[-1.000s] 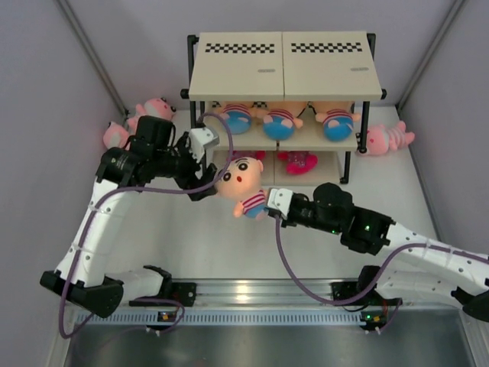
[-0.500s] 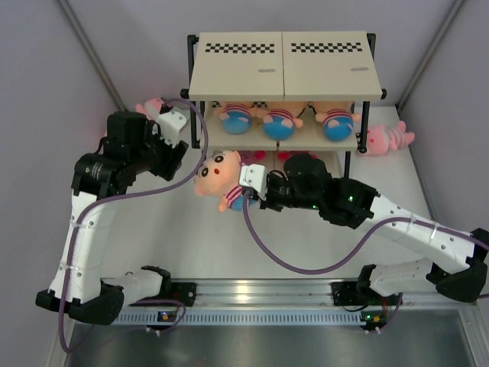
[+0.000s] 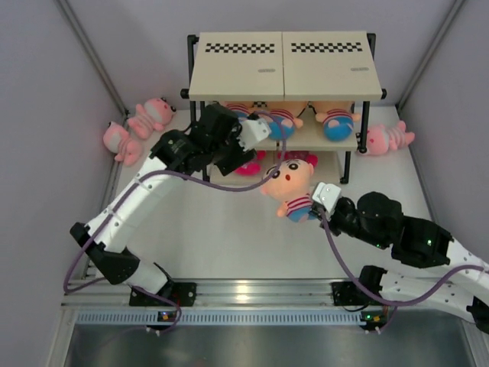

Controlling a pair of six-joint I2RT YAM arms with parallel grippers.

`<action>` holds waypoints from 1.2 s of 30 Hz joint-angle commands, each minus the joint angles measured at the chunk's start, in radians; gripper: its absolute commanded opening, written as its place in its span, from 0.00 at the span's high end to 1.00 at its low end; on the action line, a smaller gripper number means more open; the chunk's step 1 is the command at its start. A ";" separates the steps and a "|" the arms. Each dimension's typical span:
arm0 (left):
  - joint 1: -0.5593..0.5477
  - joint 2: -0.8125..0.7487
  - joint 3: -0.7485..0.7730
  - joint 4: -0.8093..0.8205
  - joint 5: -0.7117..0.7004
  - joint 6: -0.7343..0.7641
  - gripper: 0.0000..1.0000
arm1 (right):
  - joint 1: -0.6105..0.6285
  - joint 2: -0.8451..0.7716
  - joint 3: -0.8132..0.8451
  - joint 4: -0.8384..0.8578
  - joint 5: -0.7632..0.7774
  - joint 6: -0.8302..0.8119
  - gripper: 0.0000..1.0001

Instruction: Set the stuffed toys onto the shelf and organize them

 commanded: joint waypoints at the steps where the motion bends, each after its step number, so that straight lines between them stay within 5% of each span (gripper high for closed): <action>1: -0.101 0.030 -0.010 0.195 -0.292 0.130 0.27 | 0.006 -0.047 -0.021 0.029 0.074 0.048 1.00; 7: -0.193 0.071 -0.142 0.482 -0.576 0.374 0.24 | 0.006 -0.024 -0.018 0.034 0.058 0.048 1.00; 14: -0.191 0.140 -0.209 0.588 -0.665 0.511 0.20 | 0.006 -0.005 -0.014 0.043 0.027 0.048 1.00; 23: -0.171 0.185 -0.225 0.732 -0.656 0.612 0.20 | 0.006 -0.004 -0.020 0.060 -0.008 0.057 1.00; 36: -0.090 0.246 -0.213 0.732 -0.583 0.633 0.25 | 0.006 -0.004 -0.032 0.067 -0.018 0.062 1.00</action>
